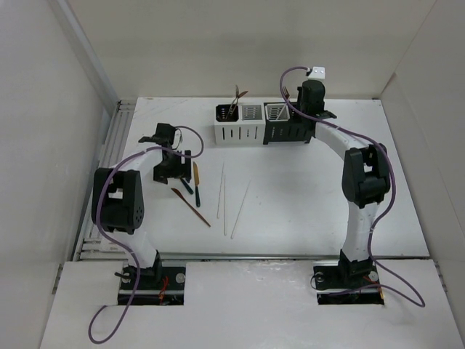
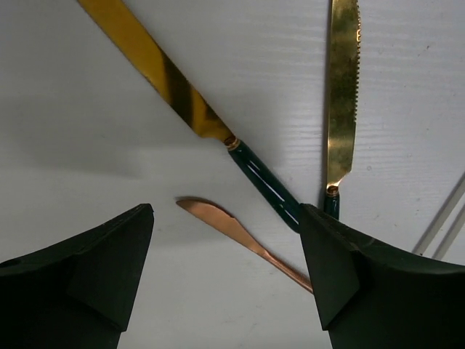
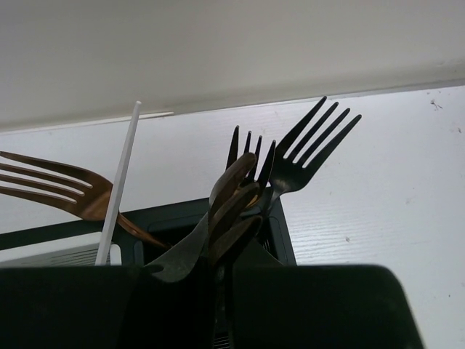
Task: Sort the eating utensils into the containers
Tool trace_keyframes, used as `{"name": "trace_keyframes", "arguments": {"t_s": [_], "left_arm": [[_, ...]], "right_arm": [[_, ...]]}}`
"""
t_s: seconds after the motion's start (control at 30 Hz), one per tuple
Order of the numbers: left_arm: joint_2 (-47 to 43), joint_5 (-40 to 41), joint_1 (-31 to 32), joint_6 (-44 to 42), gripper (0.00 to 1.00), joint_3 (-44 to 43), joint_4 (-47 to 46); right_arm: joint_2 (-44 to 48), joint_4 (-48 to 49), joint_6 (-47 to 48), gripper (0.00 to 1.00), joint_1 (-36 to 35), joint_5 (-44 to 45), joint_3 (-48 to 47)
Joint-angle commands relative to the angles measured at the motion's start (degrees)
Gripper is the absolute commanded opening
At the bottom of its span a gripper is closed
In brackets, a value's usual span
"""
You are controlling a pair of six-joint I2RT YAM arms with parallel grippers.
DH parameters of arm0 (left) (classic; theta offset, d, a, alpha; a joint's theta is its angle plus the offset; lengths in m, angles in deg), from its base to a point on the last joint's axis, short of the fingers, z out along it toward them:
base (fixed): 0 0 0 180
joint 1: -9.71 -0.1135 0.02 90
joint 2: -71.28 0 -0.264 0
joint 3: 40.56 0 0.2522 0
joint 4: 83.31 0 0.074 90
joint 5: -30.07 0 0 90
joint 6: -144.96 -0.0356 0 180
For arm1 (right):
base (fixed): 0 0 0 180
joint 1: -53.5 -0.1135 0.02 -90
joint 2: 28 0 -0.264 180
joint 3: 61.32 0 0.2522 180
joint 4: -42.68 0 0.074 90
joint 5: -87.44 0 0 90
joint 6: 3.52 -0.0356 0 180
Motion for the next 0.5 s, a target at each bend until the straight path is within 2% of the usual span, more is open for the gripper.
{"name": "trace_keyframes", "arguments": {"t_s": [0.0,0.13,0.33,0.37,0.43,0.47], "left_arm": [[2.52,-4.53,0.09,2.35,0.78,-5.11,0.55],[5.6,-5.06,0.09,2.87,0.78,-8.46,0.55],[6.13,-6.29,1.15,4.02,0.8,-7.15,0.03],[6.13,-6.9,1.15,4.02,0.81,-7.15,0.03],[6.75,-6.91,1.15,4.54,0.81,-7.15,0.03],[7.44,-6.91,1.15,4.54,0.81,-7.15,0.03]], "right_arm": [[0.04,2.08,0.71,0.04,0.43,1.43,-0.61],[0.04,2.08,0.71,0.03,0.43,1.97,-0.6],[0.66,2.08,0.1,0.03,0.43,0.66,-0.6],[-0.13,2.08,-0.43,0.06,0.43,-0.04,-1.3],[-0.93,0.87,-0.43,0.4,0.43,-0.83,-2.18],[-0.93,0.85,-0.43,0.54,0.43,-1.71,-3.05]]}}
